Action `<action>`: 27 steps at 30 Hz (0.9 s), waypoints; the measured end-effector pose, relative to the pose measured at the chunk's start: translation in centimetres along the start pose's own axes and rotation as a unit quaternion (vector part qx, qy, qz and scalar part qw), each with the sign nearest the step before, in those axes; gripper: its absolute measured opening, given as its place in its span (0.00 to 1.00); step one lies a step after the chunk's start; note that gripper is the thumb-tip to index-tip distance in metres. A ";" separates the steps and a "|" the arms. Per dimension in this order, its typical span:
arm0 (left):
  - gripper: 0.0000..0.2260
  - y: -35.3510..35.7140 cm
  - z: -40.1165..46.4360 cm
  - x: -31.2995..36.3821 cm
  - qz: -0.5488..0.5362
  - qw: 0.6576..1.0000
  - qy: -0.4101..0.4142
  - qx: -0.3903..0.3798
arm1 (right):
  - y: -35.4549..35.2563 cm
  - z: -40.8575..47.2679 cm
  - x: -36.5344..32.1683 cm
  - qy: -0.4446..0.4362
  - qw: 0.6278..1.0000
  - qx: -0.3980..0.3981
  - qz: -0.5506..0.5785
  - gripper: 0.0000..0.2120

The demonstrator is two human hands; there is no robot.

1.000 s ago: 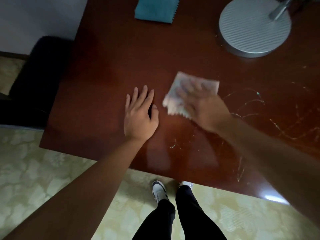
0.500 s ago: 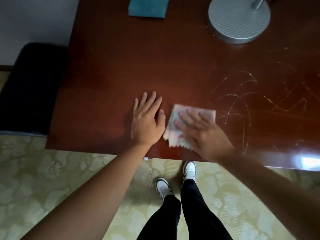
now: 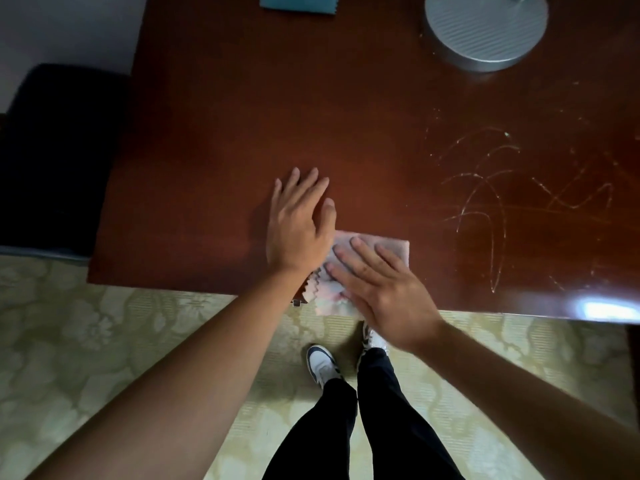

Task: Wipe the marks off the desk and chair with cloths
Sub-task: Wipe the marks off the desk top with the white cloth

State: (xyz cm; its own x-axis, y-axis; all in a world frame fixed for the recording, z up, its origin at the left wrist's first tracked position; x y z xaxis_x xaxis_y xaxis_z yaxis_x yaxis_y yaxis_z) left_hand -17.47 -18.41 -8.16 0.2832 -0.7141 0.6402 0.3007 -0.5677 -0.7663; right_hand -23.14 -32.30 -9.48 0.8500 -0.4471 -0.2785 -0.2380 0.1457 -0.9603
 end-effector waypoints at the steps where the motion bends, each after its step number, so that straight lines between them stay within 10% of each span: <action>1: 0.18 -0.1 0.0 0.0 -0.001 1.000 -0.001 0.002 | -0.4 0.9 1.4 0.003 1.000 -0.005 -0.005 0.23; 6: 0.20 0.0 0.0 -0.1 0.019 1.000 0.007 0.014 | -2.6 5.6 9.3 0.161 0.987 0.019 -0.006 0.23; 14: 0.19 0.1 -0.2 -0.1 0.046 0.998 0.009 0.032 | -0.3 1.6 0.6 0.018 0.999 0.026 0.032 0.20; 27: 0.21 3.9 4.0 3.2 0.164 0.983 -0.046 0.068 | -5.5 15.1 19.6 0.014 0.998 -0.053 -0.011 0.22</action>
State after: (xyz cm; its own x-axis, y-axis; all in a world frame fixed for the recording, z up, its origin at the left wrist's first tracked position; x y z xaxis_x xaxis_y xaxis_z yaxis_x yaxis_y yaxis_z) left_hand -11.75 -21.26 -8.95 0.4637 -0.8063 0.3672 0.2963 -0.2495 -0.9219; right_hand 1.88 -28.56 -9.40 0.8423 -0.4743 -0.2560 -0.2690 0.0416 -0.9622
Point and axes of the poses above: each hand's wrist, its own z-axis towards the middle knuckle, its own y-axis out of the palm, x = y × z, the point moved 10 cm from there along z, towards the middle knuckle, and after that the axes turned 6 degrees about -y, right-handed, at the moved point
